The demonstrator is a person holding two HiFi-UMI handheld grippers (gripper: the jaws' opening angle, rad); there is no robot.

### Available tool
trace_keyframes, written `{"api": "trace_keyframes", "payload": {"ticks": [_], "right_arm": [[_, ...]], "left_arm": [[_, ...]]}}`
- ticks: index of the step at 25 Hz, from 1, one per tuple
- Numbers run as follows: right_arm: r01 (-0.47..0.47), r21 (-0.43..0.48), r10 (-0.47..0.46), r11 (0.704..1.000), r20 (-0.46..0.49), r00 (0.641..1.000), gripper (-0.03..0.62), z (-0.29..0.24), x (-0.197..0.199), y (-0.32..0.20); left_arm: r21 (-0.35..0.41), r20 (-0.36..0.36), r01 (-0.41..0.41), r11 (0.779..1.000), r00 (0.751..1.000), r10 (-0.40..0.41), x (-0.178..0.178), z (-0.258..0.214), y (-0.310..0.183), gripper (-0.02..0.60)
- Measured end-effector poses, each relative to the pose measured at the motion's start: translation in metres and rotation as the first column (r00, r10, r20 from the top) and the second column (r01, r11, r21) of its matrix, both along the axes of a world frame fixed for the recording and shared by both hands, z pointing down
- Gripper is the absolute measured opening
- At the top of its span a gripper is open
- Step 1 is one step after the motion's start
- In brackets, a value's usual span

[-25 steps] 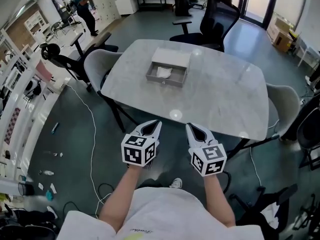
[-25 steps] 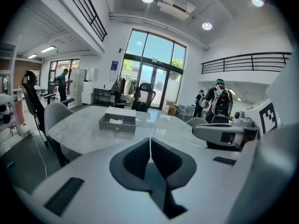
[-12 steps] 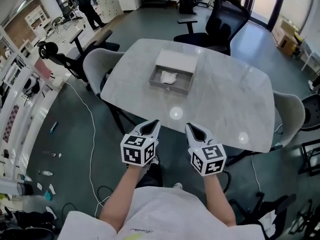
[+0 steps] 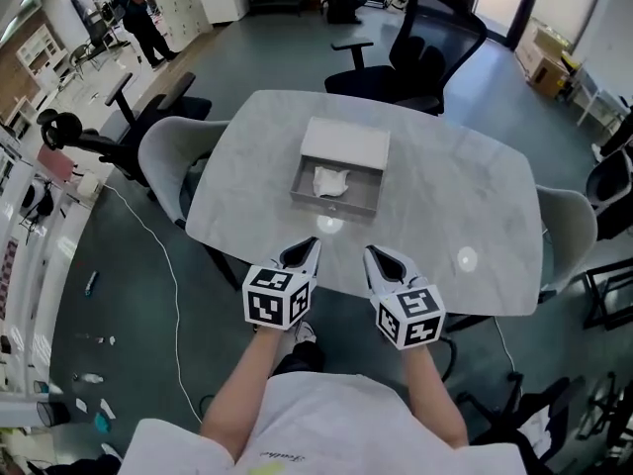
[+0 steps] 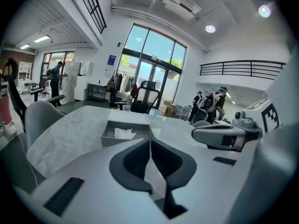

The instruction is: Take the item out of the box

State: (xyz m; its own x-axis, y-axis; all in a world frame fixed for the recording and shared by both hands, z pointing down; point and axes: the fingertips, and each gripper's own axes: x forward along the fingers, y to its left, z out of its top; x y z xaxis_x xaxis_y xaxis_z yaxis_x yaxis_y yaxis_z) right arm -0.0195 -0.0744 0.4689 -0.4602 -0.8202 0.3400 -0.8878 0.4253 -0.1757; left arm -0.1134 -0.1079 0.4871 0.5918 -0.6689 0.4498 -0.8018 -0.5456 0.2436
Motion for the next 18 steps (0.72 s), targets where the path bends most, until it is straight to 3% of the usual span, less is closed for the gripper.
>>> {"api": "trace_keyframes", "payload": {"ticks": [8,13,18], "right_arm": [[-0.062,-0.007,0.062,0.998,-0.036,0.997,0.003,-0.009,-0.024,-0.055],[-0.096,-0.012,0.096,0.995,-0.056,0.994,0.003,-0.008,-0.030,-0.073],[-0.142,-0.010,0.141,0.990,-0.056,0.988,0.003,-0.009,-0.011,-0.085]], "left_arm": [[0.015,-0.044,-0.096,0.995,0.994,0.096,-0.011,-0.006,-0.056,0.017],[0.010,-0.015,-0.186,0.982,0.982,0.186,-0.004,0.003,-0.077,0.017],[-0.011,0.019,-0.258,0.966,0.966,0.258,0.020,0.017,-0.091,0.018]]}}
